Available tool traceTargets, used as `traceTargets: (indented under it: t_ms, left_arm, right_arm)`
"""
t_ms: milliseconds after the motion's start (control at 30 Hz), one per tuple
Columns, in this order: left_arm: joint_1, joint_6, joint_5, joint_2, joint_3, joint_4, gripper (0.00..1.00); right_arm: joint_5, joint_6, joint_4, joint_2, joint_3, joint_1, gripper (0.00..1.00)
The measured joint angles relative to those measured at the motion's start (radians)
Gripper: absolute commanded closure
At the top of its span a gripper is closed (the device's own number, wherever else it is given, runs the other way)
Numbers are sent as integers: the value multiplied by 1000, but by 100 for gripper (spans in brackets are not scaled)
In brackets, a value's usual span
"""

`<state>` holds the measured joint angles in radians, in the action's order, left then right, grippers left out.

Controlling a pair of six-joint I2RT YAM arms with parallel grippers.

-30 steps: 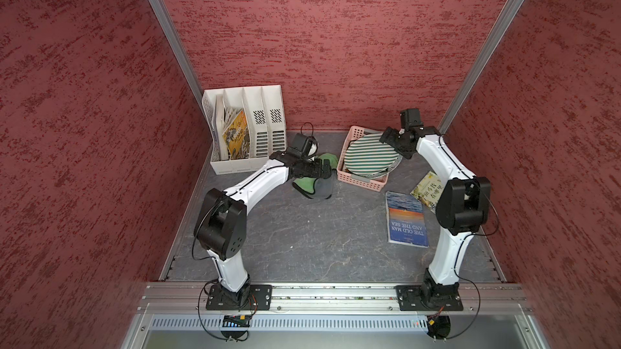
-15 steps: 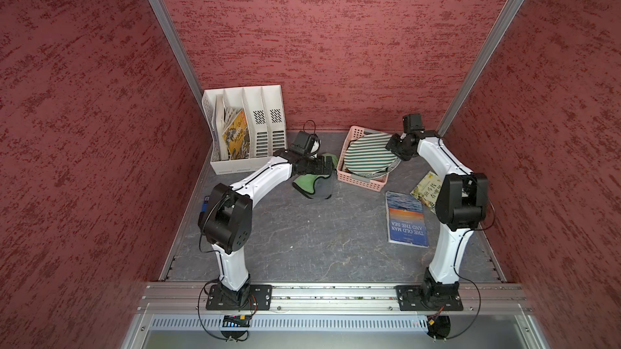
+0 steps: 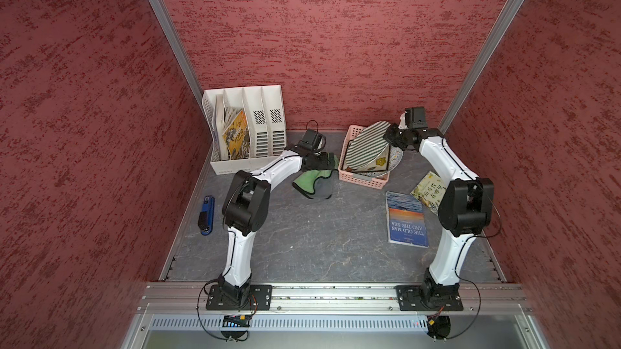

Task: Wipe the wet plate dry
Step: Pick up the towel at the center of the board, then wipe the plate with towel.

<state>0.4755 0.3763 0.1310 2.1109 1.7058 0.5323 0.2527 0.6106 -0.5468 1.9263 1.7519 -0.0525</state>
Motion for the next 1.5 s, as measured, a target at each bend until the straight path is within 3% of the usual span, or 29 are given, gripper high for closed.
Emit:
traceTargets:
  t_ms: [100,267,367,500,533,667,833,1000,1100,1200,1367,1500]
  left_arm:
    - [-5,38,-35,103,100,57,0]
    - [-8,85,-68,235,227,157,16]
    - [-5,113,-85,279,304,213,39]
    - [-3,149,-113,313,343,262,95]
    - [-6,156,-116,311,338,267,100]
    - [-7,169,-114,229,222,245,100]
    - [21,167,-128,-24,89,268,100]
    - [103,169,-132,-305,197,200,100]
    - [166,165,-108,-378,329,145,100]
    - [226,149,-48,-348,505,119,100]
    - [293,120,-5,-133,789,163,100]
    - [304,142,-16,5,826,202,100]
  right_arm:
    - [-2,-1,12,-86,-15,0,100]
    - [-2,5,50,-238,-41,-21,100]
    - [-2,12,60,-303,-52,-46,100]
    - [-1,26,64,-344,-54,-67,100]
    - [0,31,64,-347,-54,-68,100]
    - [4,45,63,-349,-58,-68,100]
    - [36,53,58,-353,-64,-68,100]
    - [78,76,80,-408,-142,-71,100]
    - [121,108,89,-438,-177,-75,100]
    - [166,161,138,-483,-240,-93,100]
    - [231,304,251,-569,-344,-131,100]
    - [230,421,288,-606,-362,-136,100]
